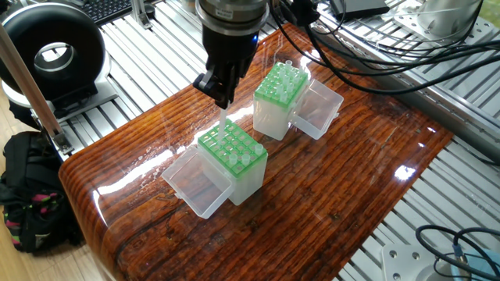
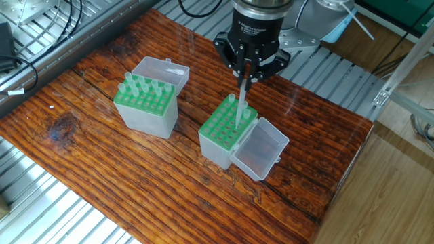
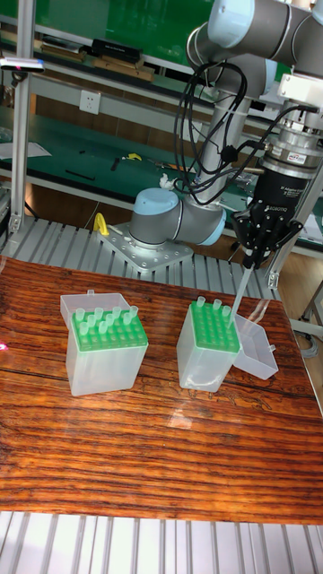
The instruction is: Transfer all large pipette tips from one holder to another
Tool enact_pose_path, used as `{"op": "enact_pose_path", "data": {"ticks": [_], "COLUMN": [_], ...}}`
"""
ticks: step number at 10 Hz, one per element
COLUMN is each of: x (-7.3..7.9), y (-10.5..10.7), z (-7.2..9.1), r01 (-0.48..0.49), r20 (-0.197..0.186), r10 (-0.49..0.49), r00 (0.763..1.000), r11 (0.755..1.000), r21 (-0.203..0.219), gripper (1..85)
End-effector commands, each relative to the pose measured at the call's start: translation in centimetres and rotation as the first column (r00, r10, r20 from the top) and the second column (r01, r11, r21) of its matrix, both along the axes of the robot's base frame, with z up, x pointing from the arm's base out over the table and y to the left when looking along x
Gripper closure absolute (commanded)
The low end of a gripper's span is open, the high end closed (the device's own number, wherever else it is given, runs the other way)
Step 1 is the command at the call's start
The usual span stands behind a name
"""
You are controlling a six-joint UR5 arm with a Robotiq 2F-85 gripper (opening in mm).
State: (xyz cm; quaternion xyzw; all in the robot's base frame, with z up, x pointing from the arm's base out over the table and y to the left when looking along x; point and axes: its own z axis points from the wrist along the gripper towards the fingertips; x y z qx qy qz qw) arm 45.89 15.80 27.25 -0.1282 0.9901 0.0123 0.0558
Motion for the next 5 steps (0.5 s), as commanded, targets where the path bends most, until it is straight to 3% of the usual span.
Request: {"op": "enact_pose_path", "data": {"ticks": [1, 5], "x": [-0.36, -0.49], "y": [0.18, -0.19], "z": [0.19, 0.58], "r01": [-0.003, -0.012], "r20": [-0.010, -0.013], "r10": [0.003, 0.012], "r00": [1.000, 1.000], "r11": [1.000, 1.000], "r21": [0.011, 0.005], "gripper": [75.0, 75.0]}}
